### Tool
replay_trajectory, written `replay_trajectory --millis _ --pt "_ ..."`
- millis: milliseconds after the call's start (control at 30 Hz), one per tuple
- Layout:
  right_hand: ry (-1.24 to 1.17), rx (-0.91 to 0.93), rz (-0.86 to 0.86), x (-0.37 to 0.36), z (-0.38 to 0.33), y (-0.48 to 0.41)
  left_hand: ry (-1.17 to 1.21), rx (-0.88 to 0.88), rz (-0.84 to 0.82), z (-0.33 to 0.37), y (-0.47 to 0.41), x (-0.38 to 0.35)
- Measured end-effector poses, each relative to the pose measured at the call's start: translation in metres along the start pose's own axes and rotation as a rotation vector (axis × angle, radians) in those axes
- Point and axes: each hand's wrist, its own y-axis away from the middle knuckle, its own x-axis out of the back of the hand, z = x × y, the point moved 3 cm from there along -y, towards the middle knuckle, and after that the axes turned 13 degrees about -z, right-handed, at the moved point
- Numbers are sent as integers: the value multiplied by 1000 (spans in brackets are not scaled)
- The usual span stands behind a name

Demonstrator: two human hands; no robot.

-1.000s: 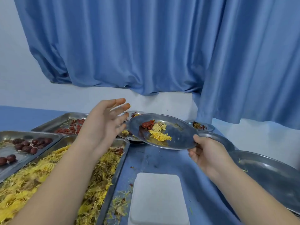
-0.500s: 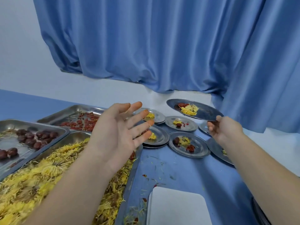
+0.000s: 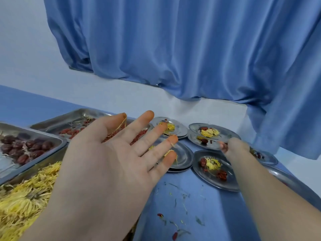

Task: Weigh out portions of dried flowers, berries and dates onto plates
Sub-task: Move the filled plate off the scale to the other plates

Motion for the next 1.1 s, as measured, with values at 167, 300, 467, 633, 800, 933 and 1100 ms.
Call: replay_trajectory --millis 167,300,467,633,800,933,1100 --pt "-3 -72 22 -13 9 -31 16 -61 33 6 -1 4" --pt "21 -77 4 -22 13 -54 3 -69 10 7 -1 1" --pt "-13 -122 -9 -17 20 -73 -4 -59 8 0 -2 0" --pt "-25 -149 -129 -13 25 -69 23 -8 -16 -6 -2 -4" --pt "-1 -79 -212 -19 18 -55 43 37 -35 -9 -3 -4" --pt "96 -89 -198 -20 12 -43 54 36 -37 -10 -2 -3" --pt "200 -84 -203 -17 0 -14 90 22 -58 -9 0 -3"
